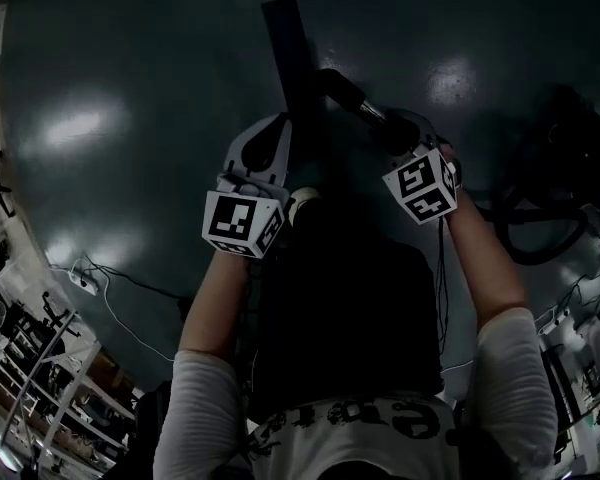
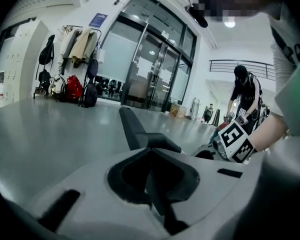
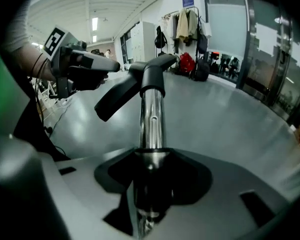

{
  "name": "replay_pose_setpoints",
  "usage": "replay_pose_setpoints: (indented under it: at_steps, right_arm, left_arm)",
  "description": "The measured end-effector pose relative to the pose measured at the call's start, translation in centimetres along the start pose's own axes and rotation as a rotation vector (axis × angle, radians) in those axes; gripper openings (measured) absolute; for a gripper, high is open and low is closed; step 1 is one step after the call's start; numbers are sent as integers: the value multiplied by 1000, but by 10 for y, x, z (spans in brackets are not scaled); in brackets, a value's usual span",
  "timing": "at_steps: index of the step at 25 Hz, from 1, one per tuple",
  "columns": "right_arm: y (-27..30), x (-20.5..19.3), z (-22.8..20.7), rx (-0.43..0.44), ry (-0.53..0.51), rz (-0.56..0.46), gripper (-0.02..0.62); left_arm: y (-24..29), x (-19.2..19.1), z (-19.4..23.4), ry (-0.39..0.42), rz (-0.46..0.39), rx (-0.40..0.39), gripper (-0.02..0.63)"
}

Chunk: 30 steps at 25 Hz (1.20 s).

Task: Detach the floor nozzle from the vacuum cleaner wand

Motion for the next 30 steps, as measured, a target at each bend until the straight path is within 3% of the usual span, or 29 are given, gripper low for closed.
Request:
replay_pose_setpoints:
  at_steps: [7,13,15,17,20,24,27,30]
  right_arm:
    - [-194,156,22,-24,-1,-165,183]
    - [-363,272,48,-56,-1,-227,183]
    - [-411,294,53,-63,-1,-245,183]
    - [-456,312,60,-60,15,-278,181]
    - [-515,336,70,-74,32,-332,181]
    - [-573,340,84,-119,40,-365,180]
    - [-603,346,90,-127,24,-387,179]
    - [-619,346,104,-120,10,-405,179]
  left_arm:
    - [-123,221,-62,83,-69,30,3]
    - [-237,405,-87,129,-141,197,5]
    - [-261,454,-107,108,-184,176,25]
    - [-280,498,-132,113,-228,125,94]
    - [-309,551,-164,155,-300,72,157]
    - [-353,592,-210,222,-345,29,236]
    - [-370,609,-237,291,-342,1,279]
    - [-372,615,-249,343,-284,-19,316]
Point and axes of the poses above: the fingertips, and each gripper's own axes: y forward along the fingers, z to its left, x out of its top, the point moved 7 cm from there along -y, backward along the fingers, and after that the axes turned 7 degrees about y, right-handed, at the moved point
